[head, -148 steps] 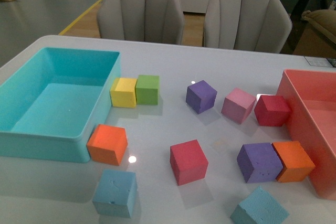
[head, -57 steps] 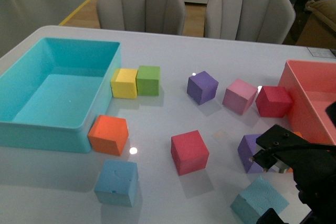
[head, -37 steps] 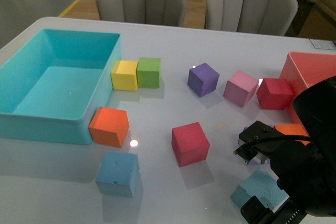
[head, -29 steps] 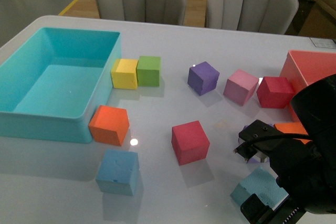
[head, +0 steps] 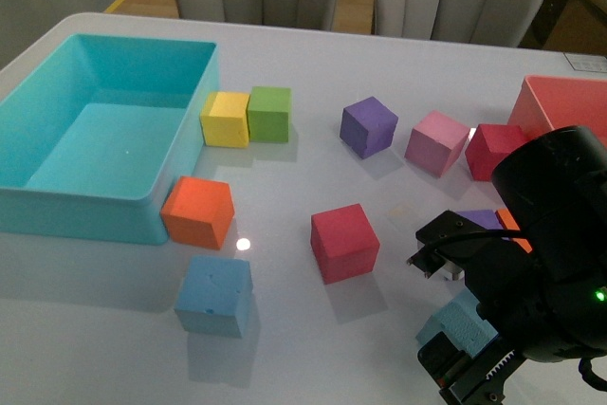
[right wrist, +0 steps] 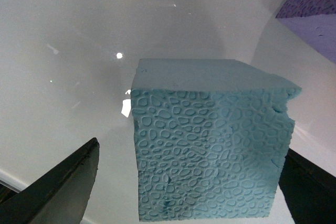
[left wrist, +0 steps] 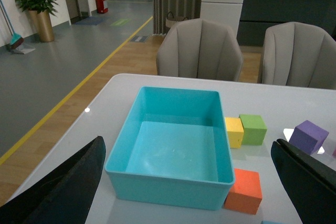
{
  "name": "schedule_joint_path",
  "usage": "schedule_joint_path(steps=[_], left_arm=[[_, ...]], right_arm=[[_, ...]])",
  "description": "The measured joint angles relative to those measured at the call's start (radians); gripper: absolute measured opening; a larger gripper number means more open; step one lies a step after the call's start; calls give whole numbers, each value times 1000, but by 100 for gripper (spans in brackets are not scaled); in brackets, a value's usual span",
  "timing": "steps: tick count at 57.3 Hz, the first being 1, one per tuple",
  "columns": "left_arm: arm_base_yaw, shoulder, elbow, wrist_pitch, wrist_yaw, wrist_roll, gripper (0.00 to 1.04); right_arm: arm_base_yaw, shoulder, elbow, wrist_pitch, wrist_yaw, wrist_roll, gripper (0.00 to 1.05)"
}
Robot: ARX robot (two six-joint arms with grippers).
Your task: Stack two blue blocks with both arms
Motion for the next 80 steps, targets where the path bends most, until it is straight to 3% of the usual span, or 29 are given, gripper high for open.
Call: schedule_joint_path(steps=[13, 25, 40, 48, 80], left_arm=[[0, 0, 0, 0, 0, 0, 96], [0, 0, 0, 0, 0, 0, 96], [0, 0, 0, 0, 0, 0, 96], [0, 0, 0, 0, 0, 0, 96], [0, 0, 0, 0, 0, 0, 96]], right_arm=[[4, 10, 0, 2, 13, 2, 56], [-3, -21, -24, 6, 3, -7, 41], [-48, -202, -23, -64, -63, -13, 38], [-59, -247, 103, -116, -100, 43, 36], [31, 195, 695, -271, -42, 228, 37]])
